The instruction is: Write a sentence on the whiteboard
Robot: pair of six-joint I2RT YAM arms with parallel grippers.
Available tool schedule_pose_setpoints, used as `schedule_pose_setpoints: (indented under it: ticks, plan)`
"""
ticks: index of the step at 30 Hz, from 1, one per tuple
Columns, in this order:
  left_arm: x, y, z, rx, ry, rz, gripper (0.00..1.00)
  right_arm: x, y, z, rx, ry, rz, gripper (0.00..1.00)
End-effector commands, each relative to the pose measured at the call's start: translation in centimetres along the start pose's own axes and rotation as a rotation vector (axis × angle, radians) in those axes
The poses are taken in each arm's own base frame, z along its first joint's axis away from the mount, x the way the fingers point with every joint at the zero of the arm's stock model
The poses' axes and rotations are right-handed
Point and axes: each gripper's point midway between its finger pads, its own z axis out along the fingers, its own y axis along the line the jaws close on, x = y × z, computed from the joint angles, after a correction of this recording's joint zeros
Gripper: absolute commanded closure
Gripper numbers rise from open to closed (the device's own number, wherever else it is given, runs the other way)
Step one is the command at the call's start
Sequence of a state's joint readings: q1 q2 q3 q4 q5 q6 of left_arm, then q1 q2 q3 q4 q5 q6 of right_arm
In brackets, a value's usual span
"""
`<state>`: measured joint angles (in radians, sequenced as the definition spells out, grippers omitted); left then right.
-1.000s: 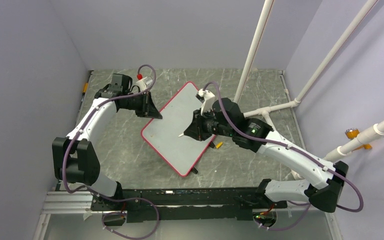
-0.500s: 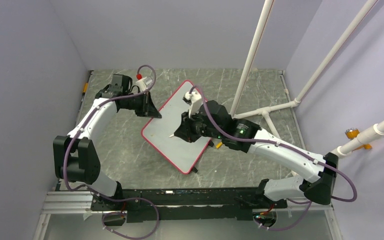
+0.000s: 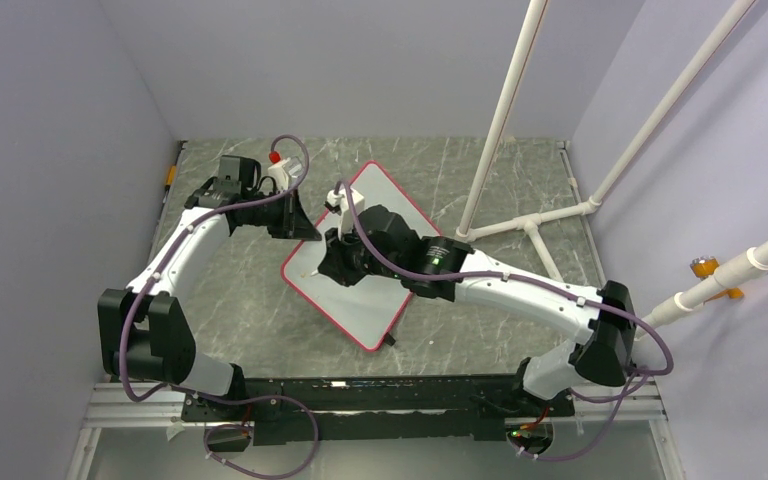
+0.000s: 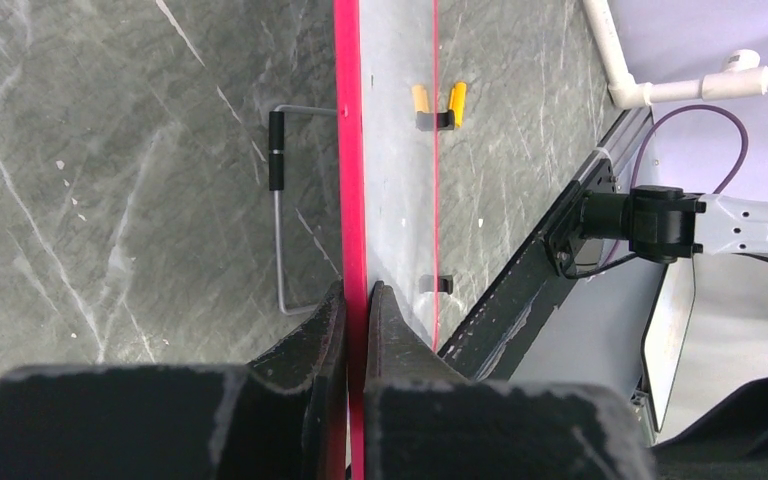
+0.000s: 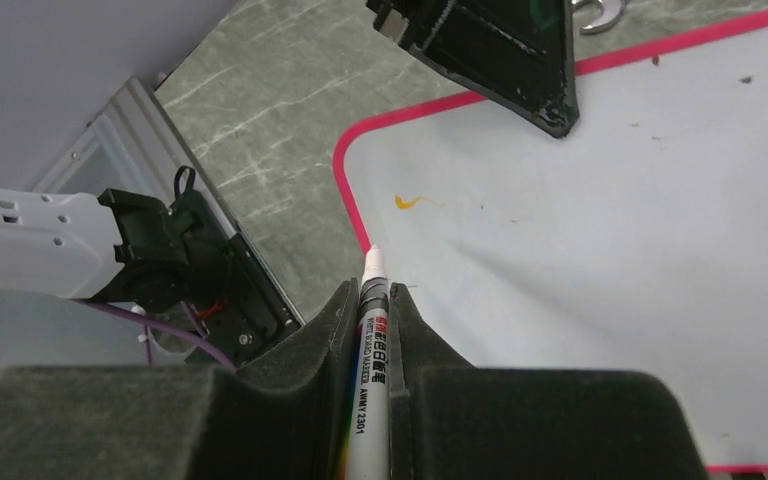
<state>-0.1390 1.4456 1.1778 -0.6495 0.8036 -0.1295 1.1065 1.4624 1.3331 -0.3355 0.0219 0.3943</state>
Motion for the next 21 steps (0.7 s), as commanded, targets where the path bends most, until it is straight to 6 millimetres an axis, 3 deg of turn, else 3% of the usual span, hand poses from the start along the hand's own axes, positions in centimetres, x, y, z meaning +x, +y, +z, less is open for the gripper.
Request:
schedule_pose_setpoints:
  ticks: [1,21]
  plan:
    - [-1.8,0.5,-0.6,-0.05,-0.078,0.117,1.0,-3.4,1.7,0.3,-0.024,-0.105,-0.021,1.0]
    - [-1.8,0.3,-0.6,-0.044,-0.087,0.102,1.0,-2.4,0.5,4.1,0.042,-0.13,0.017,1.0]
